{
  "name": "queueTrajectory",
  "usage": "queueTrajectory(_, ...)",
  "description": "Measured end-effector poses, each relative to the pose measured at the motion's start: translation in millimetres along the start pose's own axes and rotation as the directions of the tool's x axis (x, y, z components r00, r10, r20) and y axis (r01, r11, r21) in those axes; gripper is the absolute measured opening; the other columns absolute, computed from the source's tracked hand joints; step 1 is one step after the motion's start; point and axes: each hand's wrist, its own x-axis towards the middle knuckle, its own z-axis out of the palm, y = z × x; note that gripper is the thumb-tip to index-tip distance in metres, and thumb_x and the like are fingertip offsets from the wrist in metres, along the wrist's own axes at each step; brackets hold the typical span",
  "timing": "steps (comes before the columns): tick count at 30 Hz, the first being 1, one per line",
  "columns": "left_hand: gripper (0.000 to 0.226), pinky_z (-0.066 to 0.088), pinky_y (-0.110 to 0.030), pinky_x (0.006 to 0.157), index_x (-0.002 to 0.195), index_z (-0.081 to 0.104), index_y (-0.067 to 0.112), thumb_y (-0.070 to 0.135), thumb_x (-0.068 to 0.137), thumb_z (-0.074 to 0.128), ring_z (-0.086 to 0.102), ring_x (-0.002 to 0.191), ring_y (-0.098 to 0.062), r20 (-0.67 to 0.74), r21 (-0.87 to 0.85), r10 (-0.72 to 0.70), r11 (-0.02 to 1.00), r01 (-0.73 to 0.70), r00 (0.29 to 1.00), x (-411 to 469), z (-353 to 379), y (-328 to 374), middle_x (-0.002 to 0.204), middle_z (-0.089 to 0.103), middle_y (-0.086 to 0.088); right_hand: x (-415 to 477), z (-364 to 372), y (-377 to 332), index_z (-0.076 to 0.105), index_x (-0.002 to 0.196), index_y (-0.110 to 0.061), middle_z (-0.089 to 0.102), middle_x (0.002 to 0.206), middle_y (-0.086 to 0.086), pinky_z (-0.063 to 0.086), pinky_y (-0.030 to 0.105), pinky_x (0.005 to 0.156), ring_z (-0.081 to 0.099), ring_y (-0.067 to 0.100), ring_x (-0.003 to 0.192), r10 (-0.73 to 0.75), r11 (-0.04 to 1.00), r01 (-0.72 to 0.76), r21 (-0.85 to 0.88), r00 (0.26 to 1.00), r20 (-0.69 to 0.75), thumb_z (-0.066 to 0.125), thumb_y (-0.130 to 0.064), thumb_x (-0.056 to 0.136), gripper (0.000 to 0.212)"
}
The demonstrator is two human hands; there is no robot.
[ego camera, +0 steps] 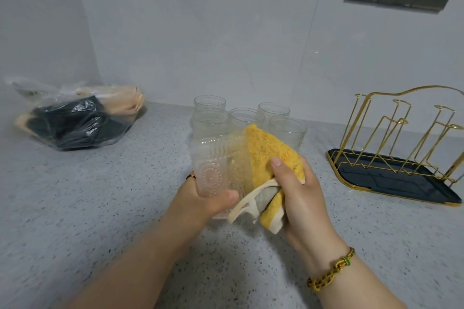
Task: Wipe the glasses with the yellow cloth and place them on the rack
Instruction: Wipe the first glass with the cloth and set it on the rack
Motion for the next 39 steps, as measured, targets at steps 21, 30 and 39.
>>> queueTrajectory(21,0.038,0.049,-0.006,0.060,0.086,0.051,0.030,-0.003,0.075,0.066,0.063,0.072,0.004,-0.174,-0.151,0.182,0.966,-0.209,0.968,7,-5,4,0.087,0.062,0.013,3,-3,1,0.057,0.076,-0.008,0.064,0.060,0.005,0.050,0.029,0.057,0.061,0.019,0.059,0.346,0.924,-0.357,0.137,0.933,0.096,0.048,-0.017,0.087,0.017)
queueTrajectory(30,0.041,0.050,-0.027,0.077,0.087,0.054,0.030,0.020,0.050,0.070,0.063,0.086,-0.007,-0.172,-0.175,0.165,0.965,-0.195,0.971,5,-4,4,0.092,0.064,0.009,-4,3,7,0.061,0.092,-0.003,0.068,0.083,0.015,0.055,0.034,0.071,0.065,0.026,0.076,0.432,0.886,-0.462,0.035,0.851,0.298,0.054,-0.022,0.069,0.030)
queueTrajectory(39,0.062,0.044,-0.003,0.063,0.111,0.043,0.022,0.003,0.065,0.079,0.055,0.080,-0.001,-0.234,0.136,0.250,0.965,-0.223,0.940,8,-22,9,0.089,0.055,0.015,15,-17,-18,0.054,0.084,-0.013,0.061,0.085,0.008,0.049,0.037,0.069,0.060,0.025,0.082,0.291,0.953,-0.294,0.077,0.956,0.044,0.048,-0.018,0.087,0.009)
